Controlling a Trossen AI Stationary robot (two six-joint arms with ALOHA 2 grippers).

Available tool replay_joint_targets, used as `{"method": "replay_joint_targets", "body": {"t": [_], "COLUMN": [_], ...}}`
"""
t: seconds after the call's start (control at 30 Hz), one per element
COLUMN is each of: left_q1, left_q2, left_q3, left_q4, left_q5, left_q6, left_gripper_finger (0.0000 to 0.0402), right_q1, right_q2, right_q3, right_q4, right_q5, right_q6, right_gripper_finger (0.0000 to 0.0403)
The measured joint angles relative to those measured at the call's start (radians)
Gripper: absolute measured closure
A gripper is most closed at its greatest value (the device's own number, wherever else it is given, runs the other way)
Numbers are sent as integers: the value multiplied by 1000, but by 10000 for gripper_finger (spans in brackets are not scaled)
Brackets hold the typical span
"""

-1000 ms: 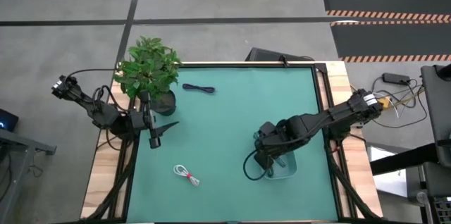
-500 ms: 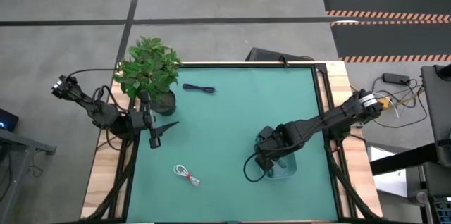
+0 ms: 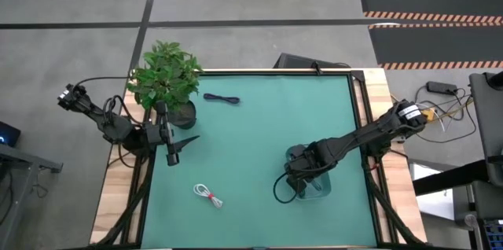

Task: Pick and place USB-C Cables
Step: Put the blue charger cable into the blue bin

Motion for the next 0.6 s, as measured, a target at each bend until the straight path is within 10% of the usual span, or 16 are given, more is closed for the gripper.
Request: {"method": "replay_joint_targets", "body": {"t": [0.6], "left_q1": [0], "left_q2": [0], "left_q3": [0], "left_q4": [0], "left_q5": [0], "left_q6": [0], "left_gripper_finger": [180], "right_q1": [-25], "right_q2": [0], "right_q3": [-156], "right_q4": [180], "right_q5": [-16], "right_q6": [7], "right_gripper_finger": [374]}}
